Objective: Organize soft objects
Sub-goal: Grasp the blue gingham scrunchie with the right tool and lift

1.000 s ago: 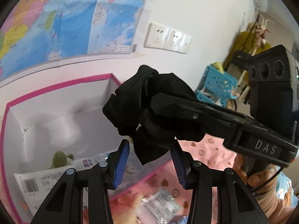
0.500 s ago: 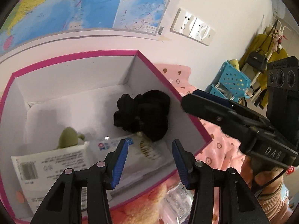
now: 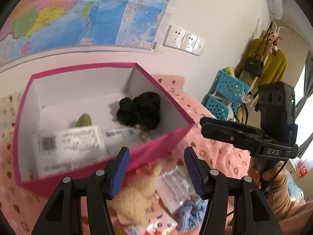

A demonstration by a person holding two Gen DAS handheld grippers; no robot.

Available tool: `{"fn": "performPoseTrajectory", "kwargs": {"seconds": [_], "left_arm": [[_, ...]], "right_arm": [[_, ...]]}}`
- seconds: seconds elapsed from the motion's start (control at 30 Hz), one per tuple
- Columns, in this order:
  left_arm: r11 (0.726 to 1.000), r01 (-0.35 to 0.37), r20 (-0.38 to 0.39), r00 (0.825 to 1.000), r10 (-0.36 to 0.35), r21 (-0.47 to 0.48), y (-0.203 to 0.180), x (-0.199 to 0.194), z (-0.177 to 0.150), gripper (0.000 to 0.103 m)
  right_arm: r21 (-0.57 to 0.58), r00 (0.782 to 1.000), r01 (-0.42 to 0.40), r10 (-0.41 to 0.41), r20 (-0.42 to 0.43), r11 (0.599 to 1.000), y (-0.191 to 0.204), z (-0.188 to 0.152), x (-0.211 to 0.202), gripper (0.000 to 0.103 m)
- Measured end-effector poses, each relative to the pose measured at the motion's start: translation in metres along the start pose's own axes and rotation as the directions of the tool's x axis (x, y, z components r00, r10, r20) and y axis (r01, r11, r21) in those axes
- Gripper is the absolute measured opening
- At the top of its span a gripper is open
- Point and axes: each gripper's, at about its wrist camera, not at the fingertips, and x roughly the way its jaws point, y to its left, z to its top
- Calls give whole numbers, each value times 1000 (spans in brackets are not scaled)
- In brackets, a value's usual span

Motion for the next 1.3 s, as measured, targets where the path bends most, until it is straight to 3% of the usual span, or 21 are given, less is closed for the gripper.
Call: {"fn": "performPoseTrajectory", "kwargs": {"seconds": [0.43,0.8,1.23,1.3], "left_arm": [[998,56,-86,995,-59,-34,-8,-4,-54,59],[995,91,-163,983,-83,41,-39,12,-77,59],[990,137,-206,970,-126,40,-47,24,-90,57],[990,140,-212,969,-130,34,-47,27,-91,57]], "right_arm": [[94,985,-4,20,-171,996,-10,-81,11,57],[41,976,3,6,-217,999,5,-104,13,57],[5,975,30,-28,-221,1000,10,-114,21,56],[-4,974,38,-37,-224,999,9,-115,22,41]]}}
